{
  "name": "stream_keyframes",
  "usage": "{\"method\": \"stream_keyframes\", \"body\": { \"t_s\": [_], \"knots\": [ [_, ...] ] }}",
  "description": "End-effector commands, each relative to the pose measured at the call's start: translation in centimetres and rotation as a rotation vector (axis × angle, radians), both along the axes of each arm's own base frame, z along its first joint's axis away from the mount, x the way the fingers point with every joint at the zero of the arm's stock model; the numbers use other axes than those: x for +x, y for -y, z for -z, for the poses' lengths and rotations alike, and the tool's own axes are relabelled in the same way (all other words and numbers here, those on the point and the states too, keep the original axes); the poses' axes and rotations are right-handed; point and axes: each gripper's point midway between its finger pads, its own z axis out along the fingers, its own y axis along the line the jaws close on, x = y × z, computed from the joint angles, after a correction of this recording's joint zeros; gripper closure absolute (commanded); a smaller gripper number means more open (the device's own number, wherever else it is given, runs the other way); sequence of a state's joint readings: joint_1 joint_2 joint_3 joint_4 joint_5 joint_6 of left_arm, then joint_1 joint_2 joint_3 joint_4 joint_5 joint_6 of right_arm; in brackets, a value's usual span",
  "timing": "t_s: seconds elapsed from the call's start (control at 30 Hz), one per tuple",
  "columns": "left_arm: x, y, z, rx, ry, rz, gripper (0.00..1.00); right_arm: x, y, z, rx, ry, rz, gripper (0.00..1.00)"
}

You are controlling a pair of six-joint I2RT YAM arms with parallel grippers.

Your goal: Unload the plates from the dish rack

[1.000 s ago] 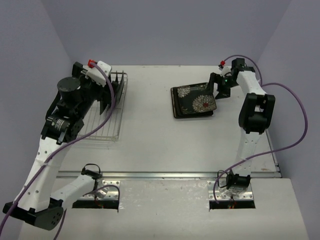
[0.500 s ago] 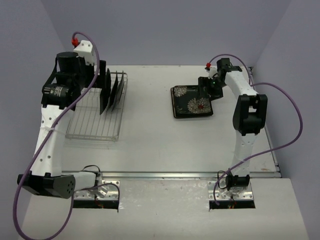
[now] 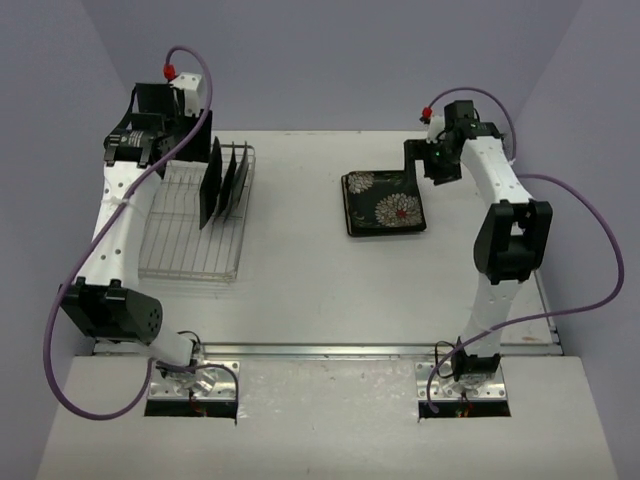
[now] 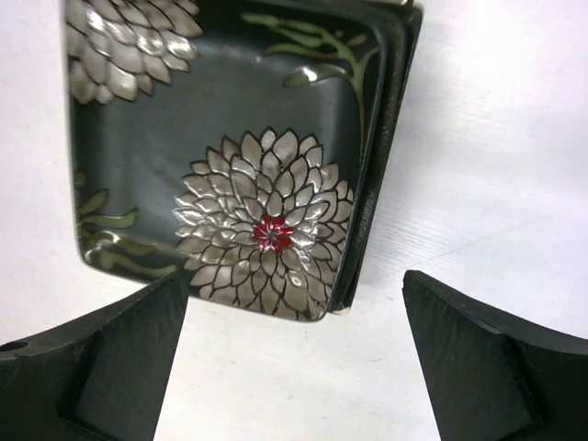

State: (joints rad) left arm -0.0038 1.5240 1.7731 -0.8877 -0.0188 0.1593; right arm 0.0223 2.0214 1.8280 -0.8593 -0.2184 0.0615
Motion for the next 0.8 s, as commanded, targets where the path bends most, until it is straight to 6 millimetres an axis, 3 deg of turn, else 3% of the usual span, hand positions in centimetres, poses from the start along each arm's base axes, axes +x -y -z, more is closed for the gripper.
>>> {"method": "stream_keyframes", "body": {
  "t_s": [0.0,0.13,0.23,0.57,0.67,0.73,0.77],
  "knots": [
    [2.2,-1.8,0.7,-0.002,-0.030,-0.032,0.50,0.3,0.2,-8.7,-0.020,0.227,-0.004,0.01],
    [4.1,-1.4,3.9,-0.022,-0.118,-0.008,0.52,-1.9,-0.4,-10.7,0.014,0.260,-0.019,0.01],
    [4.9,-1.2,6.9,-0.042,-0.199,0.005,0.53,-3.3,-0.6,-10.7,0.029,0.247,-0.027,0.01],
    [6.0,-1.2,13.1,-0.075,-0.354,0.011,0.58,-5.8,-1.4,-9.9,0.081,0.207,-0.041,0.01],
    [6.4,-1.6,13.3,-0.095,-0.356,-0.004,0.69,-6.1,-1.6,-9.8,0.090,0.202,-0.045,0.01],
    [6.8,-1.8,12.7,-0.106,-0.341,-0.013,0.84,-6.2,-1.6,-9.9,0.093,0.203,-0.047,0.01],
    [6.8,-1.8,12.2,-0.111,-0.333,-0.015,0.85,-6.3,-1.7,-9.8,0.095,0.198,-0.046,0.01]
  ]
}}
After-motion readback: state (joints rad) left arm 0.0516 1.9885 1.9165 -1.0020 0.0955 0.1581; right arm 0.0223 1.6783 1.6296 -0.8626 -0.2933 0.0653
